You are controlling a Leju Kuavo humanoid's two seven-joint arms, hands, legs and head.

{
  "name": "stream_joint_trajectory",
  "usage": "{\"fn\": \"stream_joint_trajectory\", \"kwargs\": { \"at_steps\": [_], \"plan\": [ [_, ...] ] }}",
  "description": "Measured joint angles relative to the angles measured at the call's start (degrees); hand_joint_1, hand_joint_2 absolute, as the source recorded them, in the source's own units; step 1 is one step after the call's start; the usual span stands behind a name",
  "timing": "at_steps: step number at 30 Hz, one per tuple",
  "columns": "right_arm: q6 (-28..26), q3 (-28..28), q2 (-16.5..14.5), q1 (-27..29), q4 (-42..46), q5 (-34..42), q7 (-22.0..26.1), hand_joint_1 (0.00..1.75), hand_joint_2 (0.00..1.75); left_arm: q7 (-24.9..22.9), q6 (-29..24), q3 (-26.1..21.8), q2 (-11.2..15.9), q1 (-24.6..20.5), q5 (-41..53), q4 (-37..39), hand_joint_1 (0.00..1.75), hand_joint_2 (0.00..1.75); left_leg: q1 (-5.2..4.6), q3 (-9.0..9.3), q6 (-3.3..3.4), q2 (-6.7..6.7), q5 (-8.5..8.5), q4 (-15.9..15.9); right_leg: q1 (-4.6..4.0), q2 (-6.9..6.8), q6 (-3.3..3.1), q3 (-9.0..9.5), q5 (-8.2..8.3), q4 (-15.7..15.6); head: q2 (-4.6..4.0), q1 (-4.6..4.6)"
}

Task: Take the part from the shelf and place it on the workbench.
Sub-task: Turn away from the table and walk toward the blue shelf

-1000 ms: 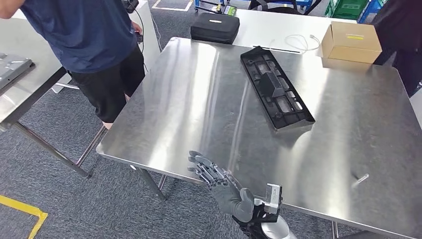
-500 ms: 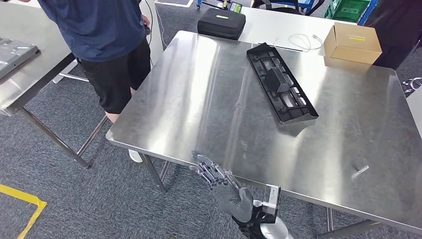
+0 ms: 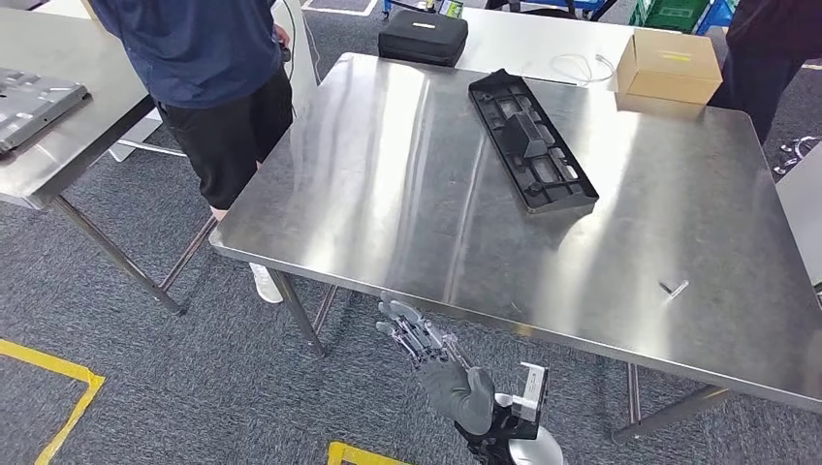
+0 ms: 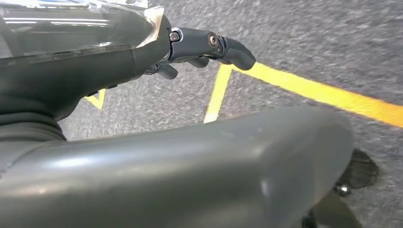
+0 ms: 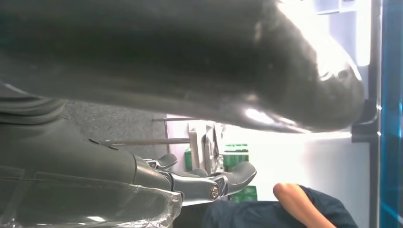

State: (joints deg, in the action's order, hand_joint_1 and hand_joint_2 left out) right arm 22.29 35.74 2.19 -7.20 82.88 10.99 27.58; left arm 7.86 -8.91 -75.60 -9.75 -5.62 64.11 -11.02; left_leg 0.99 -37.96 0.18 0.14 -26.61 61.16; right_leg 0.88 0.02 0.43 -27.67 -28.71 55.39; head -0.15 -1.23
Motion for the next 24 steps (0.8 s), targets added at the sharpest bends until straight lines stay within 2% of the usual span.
{"fn": "stream_joint_trajectory", "kwargs": {
  "at_steps": [2, 3, 4, 5, 6, 7, 8, 9, 10, 12, 13, 14, 15, 16, 17, 18, 19, 20, 21, 22, 23, 24],
  "plan": [
    [-0.1, -0.1, -0.3, 0.0, 0.0, -0.1, -0.1, 0.00, 0.00, 0.0, 0.0, 0.0, 0.0, 0.0, 0.0, 0.0, 0.00, 0.00, 0.09, -2.21, -0.42, -0.15, -5.73, 7.4, -0.20, -0.12, -0.62, -1.29, 1.25, 0.1, 0.00, 0.04],
    [-0.1, -0.1, -0.3, 0.0, -0.1, -0.1, -0.1, 0.00, 0.00, 0.0, 0.0, 0.0, 0.0, 0.0, 0.0, 0.0, 0.00, 0.00, 0.12, -2.89, -0.58, -0.19, -7.12, 10.8, -0.30, -0.14, -0.60, -2.01, 1.86, 0.2, 0.00, 0.04],
    [-0.1, -0.2, -0.3, 0.0, -0.2, -0.2, -0.2, 0.00, 0.00, 0.0, 0.0, 0.0, 0.0, 0.0, 0.0, 0.0, 0.00, 0.00, 0.15, -2.79, -0.66, -0.19, -7.21, 12.7, -0.37, -0.16, -0.50, -2.76, 2.41, 0.3, 0.00, 0.04],
    [-0.1, -0.2, -0.4, 0.1, -0.2, -0.2, -0.2, 0.00, 0.00, 0.0, 0.0, 0.0, 0.0, 0.0, -0.1, 0.0, 0.00, 0.00, 0.19, -1.61, -0.67, -0.18, -6.25, 12.5, -0.39, -0.17, -0.31, -3.53, 2.86, 0.6, 0.00, 0.04],
    [-0.1, -0.2, -0.5, 0.1, -0.3, -0.2, -0.2, 0.00, 0.00, 0.0, -0.1, 0.0, 0.0, 0.0, -0.1, 0.0, 0.00, 0.00, 0.22, 0.66, -0.62, -0.18, -4.81, 10.0, -0.37, -0.16, -0.07, -4.21, 3.19, 0.8, 0.00, 0.05],
    [-0.2, -0.2, -0.5, 0.1, -0.3, -0.2, -0.2, 0.00, 0.00, 0.0, -0.1, 0.0, 0.0, 0.0, -0.1, 0.0, 0.00, 0.00, 0.28, 3.74, -0.53, -0.20, -3.76, 6.0, -0.34, -0.15, 0.20, -4.79, 3.43, 1.2, 0.00, 0.08],
    [-0.2, -0.3, -0.6, 0.0, -0.3, -0.3, -0.2, 0.00, 0.00, 0.0, -0.1, 0.0, 0.0, -0.1, -0.1, 0.0, 0.00, 0.00, 0.26, 6.63, -0.40, -0.28, -3.33, 1.8, -0.44, -0.15, 0.51, -5.31, 3.64, 1.6, 0.00, 0.07],
    [-0.3, -0.3, -0.7, 0.0, -0.3, -0.3, -0.2, 0.00, 0.00, 0.0, -0.1, 0.0, 0.0, -0.2, -0.1, 0.0, 0.00, 0.00, 0.15, 8.63, -0.15, -0.41, -3.24, -1.2, -0.54, -0.16, 0.90, -5.68, 3.90, 1.9, 0.00, -0.01],
    [-0.3, -0.3, -0.8, 0.0, -0.3, -0.3, -0.3, 0.00, 0.00, 0.0, -0.2, 0.0, 0.0, -0.2, -0.1, 0.0, 0.00, 0.00, -0.03, 9.62, 0.13, -0.54, -3.42, -3.0, -0.62, -0.17, 1.31, -5.98, 4.22, 2.1, 0.00, -0.04],
    [-0.4, -0.4, -0.9, 0.0, -0.3, -0.4, -0.3, 0.00, 0.00, 0.0, -0.3, 0.0, -0.1, -0.2, -0.1, 0.0, 0.00, 0.00, -0.42, 9.09, 1.05, -0.62, -2.92, -3.4, -0.61, -0.18, 2.23, -6.39, 5.00, 2.0, 0.00, -0.20],
    [-0.6, -0.5, -0.9, 0.0, -0.4, -0.6, -0.3, 0.00, 0.00, -0.1, -0.4, 0.0, -0.1, -0.2, -0.1, 0.0, 0.00, 0.00, -0.46, 8.66, 1.59, -0.46, -2.42, -3.6, -0.50, -0.16, 2.50, -6.76, 4.88, 2.2, 0.00, -0.18],
    [-0.8, -0.6, -1.0, 0.0, -0.4, -0.8, -0.3, 0.00, 0.00, -0.1, -0.5, 0.0, -0.1, -0.2, -0.1, 0.0, 0.00, 0.00, -0.44, 8.08, 2.21, -0.30, -1.78, -3.8, -0.43, -0.14, 2.51, -7.45, 3.92, 3.1, 0.00, -0.26],
    [-1.0, -0.7, -1.0, 0.0, -0.4, -1.0, -0.3, 0.00, 0.00, -0.2, -0.5, 0.0, -0.2, -0.3, 0.0, 0.0, 0.00, 0.00, -0.38, 7.35, 2.71, -0.14, -1.07, -4.0, -0.42, -0.12, 2.32, -8.42, 2.07, 5.2, 0.00, -0.38],
    [-1.3, -0.8, -1.0, -0.1, -0.5, -1.3, -0.3, 0.00, 0.00, -0.2, -0.6, 0.0, -0.2, -0.3, 0.0, 0.0, 0.00, 0.00, -0.40, 6.62, 3.02, -0.01, -0.39, -4.0, -0.34, -0.11, 1.99, -9.62, -0.48, 8.4, 0.00, -0.51],
    [-1.5, -0.9, -1.0, -0.1, -0.5, -1.5, -0.3, 0.00, 0.00, -0.3, -0.6, 0.0, -0.2, -0.3, 0.1, 0.0, 0.00, 0.00, -0.46, 5.76, 3.19, 0.04, 0.28, -3.9, -0.35, -0.10, 1.76, -10.83, -2.94, 12.4, 0.00, -0.68],
    [-1.8, -1.0, -1.0, 0.0, -0.6, -1.8, -0.3, 0.00, 0.00, -0.4, -0.6, 0.0, -0.3, -0.3, 0.1, 0.0, 0.00, 0.00, -0.51, 4.89, 3.21, 0.11, 0.96, -3.9, -0.35, -0.09, 1.81, -11.60, -4.67, 16.1, 0.00, -0.78],
    [-2.0, -1.1, -1.0, 0.0, -0.7, -2.0, -0.3, 0.00, 0.00, -0.5, -0.6, 0.0, -0.3, -0.3, 0.1, 0.0, 0.00, 0.00, -0.55, 4.02, 3.21, 0.19, 1.64, -3.9, -0.34, -0.09, 2.15, -11.65, -5.32, 18.4, 0.00, -0.81],
    [-2.1, -1.2, -1.0, 0.0, -0.8, -2.2, -0.2, 0.00, 0.00, -0.5, -0.6, 0.0, -0.3, -0.3, 0.1, 0.0, 0.00, 0.00, -0.57, 3.17, 3.16, 0.24, 2.29, -3.8, -0.33, -0.09, 2.67, -10.72, -4.93, 18.8, 0.00, -0.86],
    [-2.3, -1.3, -1.0, 0.0, -0.9, -2.4, -0.2, 0.00, 0.00, -0.5, -0.6, 0.0, -0.3, -0.3, 0.1, 0.0, 0.00, 0.00, -0.57, 2.38, 3.06, 0.27, 2.95, -3.8, -0.33, -0.09, 3.24, -8.61, -3.80, 16.8, 0.00, -0.89],
    [-2.5, -1.3, -1.0, 0.0, -0.9, -2.7, -0.1, 0.00, 0.00, -0.6, -0.6, 0.0, -0.3, -0.3, 0.1, 0.0, 0.00, 0.00, -0.57, 1.71, 2.90, 0.27, 3.58, -3.8, -0.34, -0.09, 3.61, -5.56, -2.59, 12.9, 0.00, -0.92],
    [-2.6, -1.4, -1.0, -0.1, -0.9, -2.9, 0.0, 0.00, 0.00, -0.6, -0.6, 0.0, -0.3, -0.3, 0.1, 0.0, 0.00, 0.00, -0.60, 1.14, 2.65, 0.26, 4.17, -3.8, -0.44, -0.09, 3.58, -2.10, -2.00, 7.9, 0.00, -0.94],
    [-2.7, -1.5, -1.1, -0.1, -0.9, -3.0, 0.2, 0.00, 0.00, -0.6, -0.6, 0.0, -0.3, -0.3, 0.1, 0.0, 0.00, 0.00, -0.59, 0.75, 2.35, 0.28, 4.80, -3.9, -0.67, -0.08, 3.27, 0.83, -1.87, 3.4, 0.00, -0.89]
  ]
}}
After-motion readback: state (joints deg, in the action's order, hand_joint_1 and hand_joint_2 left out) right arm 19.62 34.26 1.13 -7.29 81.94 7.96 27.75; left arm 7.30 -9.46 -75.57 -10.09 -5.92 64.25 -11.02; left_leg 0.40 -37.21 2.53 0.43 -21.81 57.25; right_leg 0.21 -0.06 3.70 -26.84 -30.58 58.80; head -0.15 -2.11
